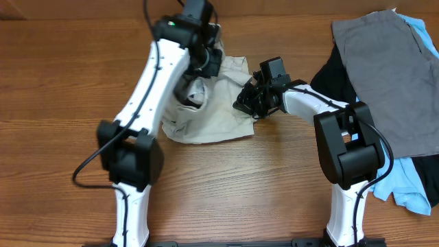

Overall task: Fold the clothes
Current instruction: 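Fold the left half over toward the right gripper with the left gripper, then grasp the folded shorts with the left gripper and drag them leftward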

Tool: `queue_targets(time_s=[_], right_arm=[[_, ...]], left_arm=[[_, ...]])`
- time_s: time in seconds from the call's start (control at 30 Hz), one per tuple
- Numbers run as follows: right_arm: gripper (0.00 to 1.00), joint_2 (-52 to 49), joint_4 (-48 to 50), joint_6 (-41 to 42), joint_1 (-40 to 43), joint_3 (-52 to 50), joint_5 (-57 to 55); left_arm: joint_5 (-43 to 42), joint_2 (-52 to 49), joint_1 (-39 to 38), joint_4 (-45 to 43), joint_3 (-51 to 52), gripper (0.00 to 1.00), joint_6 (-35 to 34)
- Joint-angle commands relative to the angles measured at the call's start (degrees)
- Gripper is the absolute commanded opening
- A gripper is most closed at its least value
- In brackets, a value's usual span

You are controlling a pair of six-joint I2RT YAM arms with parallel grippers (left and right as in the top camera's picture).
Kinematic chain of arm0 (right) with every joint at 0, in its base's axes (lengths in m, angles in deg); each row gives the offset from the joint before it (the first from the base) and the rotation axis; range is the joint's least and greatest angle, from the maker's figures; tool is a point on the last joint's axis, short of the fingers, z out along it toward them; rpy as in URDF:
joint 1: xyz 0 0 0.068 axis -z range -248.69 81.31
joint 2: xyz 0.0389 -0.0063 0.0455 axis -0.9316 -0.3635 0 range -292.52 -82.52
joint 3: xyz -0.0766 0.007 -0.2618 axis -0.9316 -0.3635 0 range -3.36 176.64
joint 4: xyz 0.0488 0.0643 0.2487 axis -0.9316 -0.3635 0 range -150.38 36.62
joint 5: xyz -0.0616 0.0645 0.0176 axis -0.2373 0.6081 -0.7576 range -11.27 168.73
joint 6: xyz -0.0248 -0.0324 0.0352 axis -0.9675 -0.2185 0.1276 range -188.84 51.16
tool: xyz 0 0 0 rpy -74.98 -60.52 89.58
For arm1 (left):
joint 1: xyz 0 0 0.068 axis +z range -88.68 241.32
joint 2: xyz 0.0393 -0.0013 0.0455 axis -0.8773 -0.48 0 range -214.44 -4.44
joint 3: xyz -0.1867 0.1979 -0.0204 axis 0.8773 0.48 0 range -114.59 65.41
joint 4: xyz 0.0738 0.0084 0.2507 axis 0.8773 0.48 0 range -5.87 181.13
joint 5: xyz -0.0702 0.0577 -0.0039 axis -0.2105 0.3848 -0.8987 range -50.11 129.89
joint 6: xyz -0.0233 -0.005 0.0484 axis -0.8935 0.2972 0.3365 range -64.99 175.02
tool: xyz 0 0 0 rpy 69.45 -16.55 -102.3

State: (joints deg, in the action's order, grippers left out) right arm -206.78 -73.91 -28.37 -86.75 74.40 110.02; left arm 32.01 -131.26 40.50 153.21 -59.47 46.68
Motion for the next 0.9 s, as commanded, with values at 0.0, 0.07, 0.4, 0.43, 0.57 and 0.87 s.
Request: queue_targets(time_s=[0.0, 0.07, 0.4, 0.43, 0.57, 0.87], right_arm=[[0.04, -3.7, 1.1, -0.2, -0.5, -0.9, -0.6], [0.08, -3.4, 3.6, -0.3, -0.4, -0.8, 2.0], [0.28, 17.0, 1.5, 0.1, 12.8, 4.9, 6.6], [0.31, 18.8, 1.1, 0.0, 14.4, 4.9, 6.6], [0.47, 24.5, -4.7, -4.3, 21.6, 4.9, 6.6], [0.59, 24.6, -13.1, -10.8, 24.7, 4.9, 4.8]], left_arm=[[-1.3, -5.3, -2.2, -1.5, -1.2, 0.13, -4.8], [-2.3, -6.4, -2.5, -1.8, -1.2, 0.15, -4.9], [-2.3, -6.7, -2.0, -2.3, -1.2, 0.75, -4.9], [-2.3, -6.6, -2.0, -2.2, -1.3, 0.78, -4.8], [-7.3, -6.2, -2.0, 2.5, -7.8, 0.91, -0.6], [-11.3, -6.1, -2.3, 18.5, -36.8, 1.00, 7.0]])
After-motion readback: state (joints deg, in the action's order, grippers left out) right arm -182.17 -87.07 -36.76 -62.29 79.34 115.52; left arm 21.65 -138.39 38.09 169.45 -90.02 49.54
